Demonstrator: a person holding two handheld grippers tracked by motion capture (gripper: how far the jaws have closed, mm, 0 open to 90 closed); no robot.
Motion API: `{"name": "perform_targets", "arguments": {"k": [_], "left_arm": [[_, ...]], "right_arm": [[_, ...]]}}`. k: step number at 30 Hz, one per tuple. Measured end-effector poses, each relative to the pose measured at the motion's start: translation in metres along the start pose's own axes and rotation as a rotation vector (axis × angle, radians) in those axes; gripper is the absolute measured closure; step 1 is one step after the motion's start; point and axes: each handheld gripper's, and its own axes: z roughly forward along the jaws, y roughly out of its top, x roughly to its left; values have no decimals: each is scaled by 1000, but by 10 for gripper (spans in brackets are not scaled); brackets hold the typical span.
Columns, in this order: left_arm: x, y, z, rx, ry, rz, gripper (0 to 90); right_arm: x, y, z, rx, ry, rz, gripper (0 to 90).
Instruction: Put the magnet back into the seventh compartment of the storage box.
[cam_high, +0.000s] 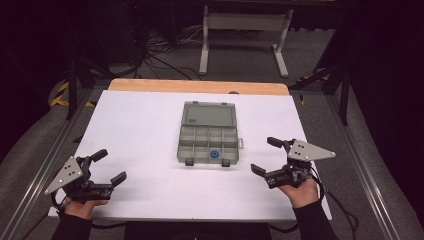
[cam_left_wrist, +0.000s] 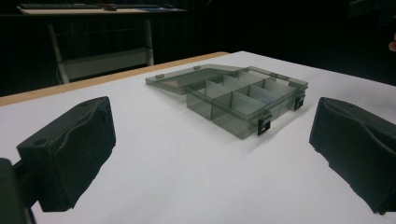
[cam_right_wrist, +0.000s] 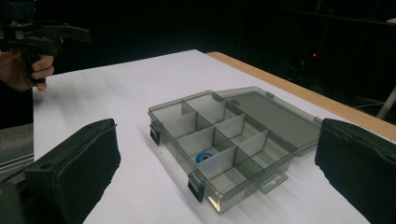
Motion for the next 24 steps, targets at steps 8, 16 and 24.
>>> {"name": "perform_targets", "arguments": {"k": [8,16,24], "left_arm": [[0,0,-1,-3,-3,4,8],[1,0,-1,-7,-4,2,8],[1,1,-1,-7,-7,2,8]], "right_arm": [[3,-15,-9,-38,-22,-16,4],[1,-34,-16,-57,-38,-13,4],[1,-49,-19,-65,-44,-17,3]]}}
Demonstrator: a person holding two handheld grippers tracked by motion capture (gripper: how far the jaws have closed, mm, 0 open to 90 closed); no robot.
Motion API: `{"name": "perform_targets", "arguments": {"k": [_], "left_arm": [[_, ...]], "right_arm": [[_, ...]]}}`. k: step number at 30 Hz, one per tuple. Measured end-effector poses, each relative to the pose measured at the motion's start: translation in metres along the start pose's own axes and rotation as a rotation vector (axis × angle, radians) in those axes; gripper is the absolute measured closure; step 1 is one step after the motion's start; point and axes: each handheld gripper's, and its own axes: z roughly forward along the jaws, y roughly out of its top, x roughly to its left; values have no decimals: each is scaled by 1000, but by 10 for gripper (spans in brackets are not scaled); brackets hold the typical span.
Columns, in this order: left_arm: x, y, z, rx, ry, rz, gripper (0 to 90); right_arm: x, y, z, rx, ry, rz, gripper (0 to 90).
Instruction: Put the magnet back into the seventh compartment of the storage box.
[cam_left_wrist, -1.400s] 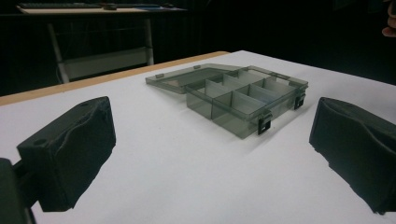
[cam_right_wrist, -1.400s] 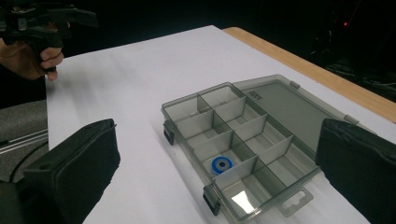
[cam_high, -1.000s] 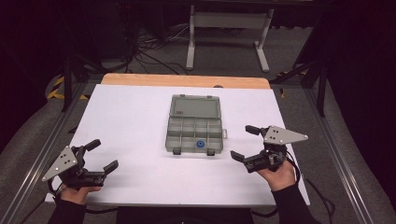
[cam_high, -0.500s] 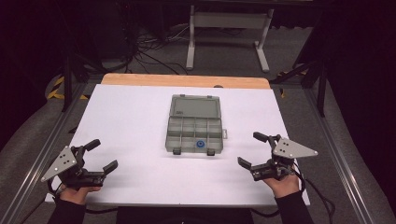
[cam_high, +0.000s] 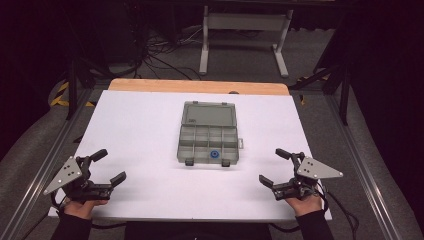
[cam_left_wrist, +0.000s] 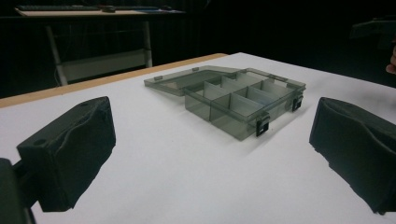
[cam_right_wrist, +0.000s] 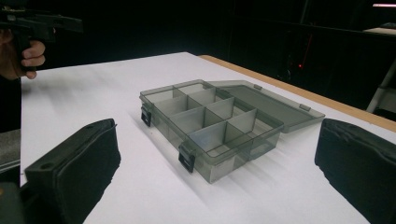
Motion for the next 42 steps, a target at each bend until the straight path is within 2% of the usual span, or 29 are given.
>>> {"name": "perform_targets", "arguments": {"k": [9,19,25,34,42], "left_arm": [[2,-1,-1,-12,-5,-13,6],[5,-1,-2,-28,-21,-22,4],[6,-1,-4,-38,-34,-24,1],[6,-1,-4,-34,-29,-24,1],[6,-1,-3,-30,-28,-21,1]], "right_arm": [[-2,-15,-5,5,-31,12,3],[-1,-29,-8,36,-43,38,3],[-3,-37,-4,63,-36,43,2],[-3,-39,-3,58,-45,58,2],[-2,-37,-3,56,-52,51,2]]}}
